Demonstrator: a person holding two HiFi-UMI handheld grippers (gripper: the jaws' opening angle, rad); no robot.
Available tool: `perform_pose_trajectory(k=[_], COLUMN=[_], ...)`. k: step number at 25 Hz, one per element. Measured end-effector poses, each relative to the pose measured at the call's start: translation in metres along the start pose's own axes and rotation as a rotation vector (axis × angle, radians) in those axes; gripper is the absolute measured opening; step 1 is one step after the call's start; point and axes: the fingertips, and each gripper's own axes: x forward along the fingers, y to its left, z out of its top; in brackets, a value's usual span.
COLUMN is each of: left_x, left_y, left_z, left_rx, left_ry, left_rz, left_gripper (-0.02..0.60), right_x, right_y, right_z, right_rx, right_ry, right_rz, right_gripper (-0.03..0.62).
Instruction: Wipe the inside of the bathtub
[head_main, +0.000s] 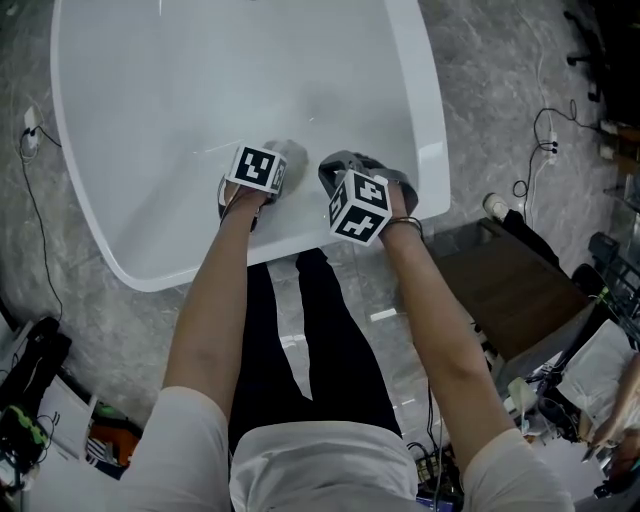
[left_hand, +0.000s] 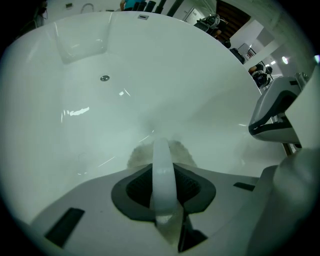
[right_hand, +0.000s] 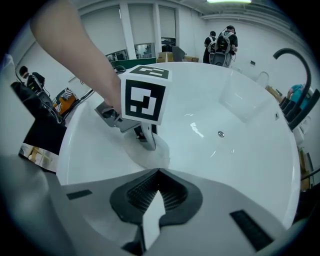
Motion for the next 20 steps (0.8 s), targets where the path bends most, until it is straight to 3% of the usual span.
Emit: perform_pose_trajectory(k=[20], left_x=[-0.057], left_y=[0.112], left_z=[-0.082], left_rx=[-0.139], left_ry=[0.05], left_rz=[0.056], left_gripper=[0.094], right_x=[0.035], right_y=[0.033], right_z=[0.09], right_rx=[-0.079], right_ry=[-0.015], right_rz=[0.046], right_gripper=[0.017])
